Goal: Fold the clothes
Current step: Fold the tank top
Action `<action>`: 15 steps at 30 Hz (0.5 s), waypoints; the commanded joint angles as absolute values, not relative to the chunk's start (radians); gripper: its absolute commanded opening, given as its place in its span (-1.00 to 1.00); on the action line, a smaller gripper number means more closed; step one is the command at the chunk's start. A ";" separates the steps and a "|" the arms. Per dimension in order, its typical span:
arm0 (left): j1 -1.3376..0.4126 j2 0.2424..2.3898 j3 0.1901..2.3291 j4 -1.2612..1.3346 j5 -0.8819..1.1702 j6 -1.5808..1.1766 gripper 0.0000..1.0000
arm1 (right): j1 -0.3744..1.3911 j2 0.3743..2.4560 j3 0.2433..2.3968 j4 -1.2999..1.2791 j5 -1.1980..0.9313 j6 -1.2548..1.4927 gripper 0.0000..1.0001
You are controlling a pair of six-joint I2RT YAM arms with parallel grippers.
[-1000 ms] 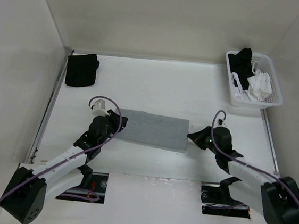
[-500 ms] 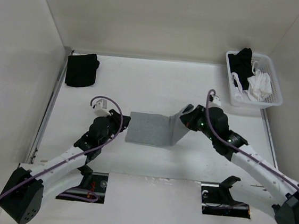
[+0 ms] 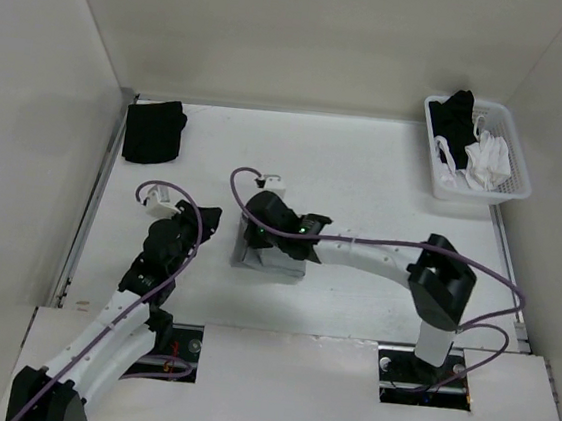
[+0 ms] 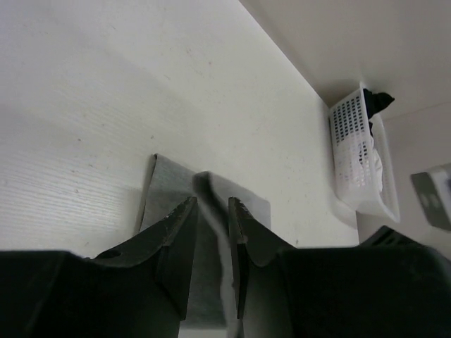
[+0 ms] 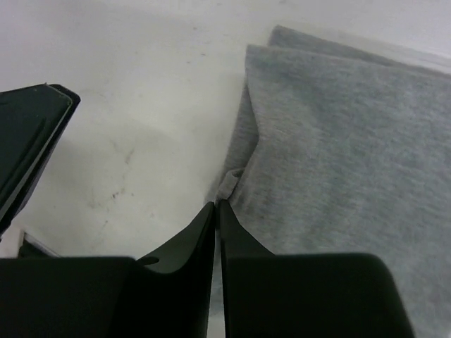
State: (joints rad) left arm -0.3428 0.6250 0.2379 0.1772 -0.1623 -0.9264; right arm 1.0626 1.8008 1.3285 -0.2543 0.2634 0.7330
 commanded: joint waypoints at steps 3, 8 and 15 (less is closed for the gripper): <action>-0.262 0.584 0.288 0.144 -0.077 -0.939 -0.54 | 1.093 1.934 1.459 -0.252 0.262 0.804 -0.33; -0.226 0.604 0.278 0.150 -0.032 -0.945 -0.54 | 1.101 1.788 1.287 -0.074 0.235 0.807 -0.18; -0.399 0.742 0.291 0.253 -0.066 -0.940 -0.59 | 1.029 1.536 0.939 0.158 0.161 0.796 -0.90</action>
